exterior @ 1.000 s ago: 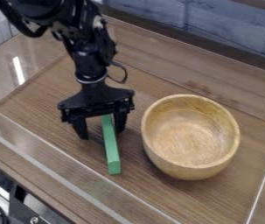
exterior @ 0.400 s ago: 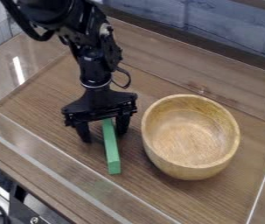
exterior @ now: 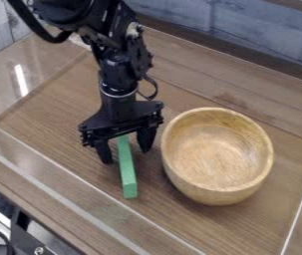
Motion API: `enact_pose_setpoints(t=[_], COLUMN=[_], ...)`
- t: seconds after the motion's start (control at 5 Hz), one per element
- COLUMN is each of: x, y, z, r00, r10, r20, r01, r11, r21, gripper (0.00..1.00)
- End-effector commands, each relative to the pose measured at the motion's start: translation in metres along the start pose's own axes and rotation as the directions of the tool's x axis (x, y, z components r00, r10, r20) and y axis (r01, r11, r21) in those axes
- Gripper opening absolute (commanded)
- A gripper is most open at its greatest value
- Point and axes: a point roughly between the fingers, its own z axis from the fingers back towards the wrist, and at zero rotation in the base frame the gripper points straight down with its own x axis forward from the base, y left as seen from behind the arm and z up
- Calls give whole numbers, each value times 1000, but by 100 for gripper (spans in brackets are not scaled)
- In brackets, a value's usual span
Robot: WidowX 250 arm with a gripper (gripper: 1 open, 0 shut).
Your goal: Put green stick into wooden bowl
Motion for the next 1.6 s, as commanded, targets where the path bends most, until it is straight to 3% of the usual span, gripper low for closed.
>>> enact_pose_setpoints(t=[0.0, 0.4, 0.8, 1.0, 1.4], x=[6, 13, 10, -6, -17], y=[-10, -9, -43, -63, -74], z=[6, 37, 58, 61, 68], r00=[999, 997, 999, 999, 998], r10=[-23, 66, 37, 22, 59], r20=[37, 33, 22, 25, 36], r01=[24, -65, -35, -20, -55], r11=[999, 997, 997, 997, 995], r21=[-40, -42, -72, -75, -87], gripper=[0, 0, 0, 0, 0])
